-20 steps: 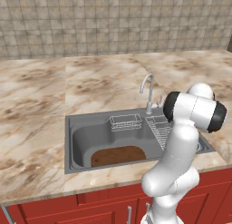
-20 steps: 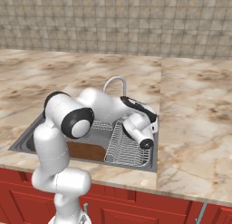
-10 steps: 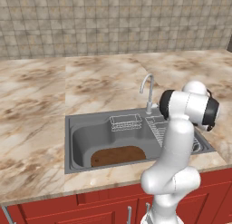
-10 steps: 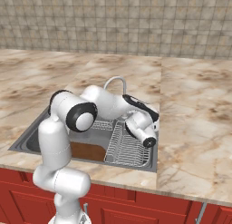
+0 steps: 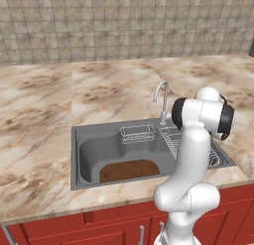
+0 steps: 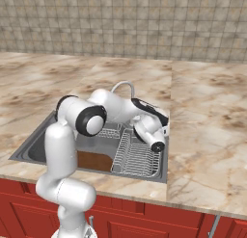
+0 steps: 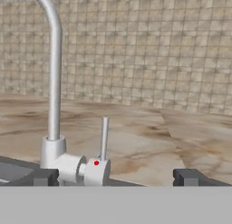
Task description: Turn on the sink faucet with hot water and rinse the cutting board for ten seconds, then turn off the faucet. Push the cutting board to reach the water if necessary.
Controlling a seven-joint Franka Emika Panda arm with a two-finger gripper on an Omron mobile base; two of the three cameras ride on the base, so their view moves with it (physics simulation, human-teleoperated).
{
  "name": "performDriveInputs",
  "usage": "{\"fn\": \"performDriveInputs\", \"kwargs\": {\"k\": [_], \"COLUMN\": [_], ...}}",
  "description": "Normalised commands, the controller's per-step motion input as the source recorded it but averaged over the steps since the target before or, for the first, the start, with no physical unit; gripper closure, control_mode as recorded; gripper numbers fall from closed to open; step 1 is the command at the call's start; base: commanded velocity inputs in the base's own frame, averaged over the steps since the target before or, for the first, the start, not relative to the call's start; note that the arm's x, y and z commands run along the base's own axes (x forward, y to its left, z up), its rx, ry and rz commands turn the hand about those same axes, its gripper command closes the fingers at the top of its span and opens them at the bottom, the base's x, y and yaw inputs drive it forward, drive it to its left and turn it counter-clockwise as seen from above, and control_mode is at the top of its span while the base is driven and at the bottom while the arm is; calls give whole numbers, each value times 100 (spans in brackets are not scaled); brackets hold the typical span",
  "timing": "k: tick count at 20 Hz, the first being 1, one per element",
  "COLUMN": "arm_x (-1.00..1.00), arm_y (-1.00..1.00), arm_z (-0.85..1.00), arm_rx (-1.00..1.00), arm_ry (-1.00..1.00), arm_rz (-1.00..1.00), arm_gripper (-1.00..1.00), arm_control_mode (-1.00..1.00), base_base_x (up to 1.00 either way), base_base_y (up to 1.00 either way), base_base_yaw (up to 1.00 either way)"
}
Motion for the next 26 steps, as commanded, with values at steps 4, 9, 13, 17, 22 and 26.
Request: {"fn": "performDriveInputs", "kwargs": {"k": [4, 9, 13, 17, 22, 26], "arm_x": [25, 31, 19, 14, 7, 7], "arm_y": [0, 1, 18, 23, 4, 0], "arm_z": [0, 0, 0, 0, -10, -16], "arm_rx": [2, 0, 0, 0, 0, 0], "arm_ry": [0, 0, 0, 0, -3, -4], "arm_rz": [-13, -12, -5, 0, 0, 1], "arm_gripper": [-100, -100, -100, -100, -100, -100], "arm_control_mode": [-100, -100, -100, -100, -100, -100], "base_base_x": [0, 0, 0, 0, 0, 0], "base_base_y": [0, 0, 0, 0, 0, 0], "base_base_yaw": [0, 0, 0, 0, 0, 0]}}
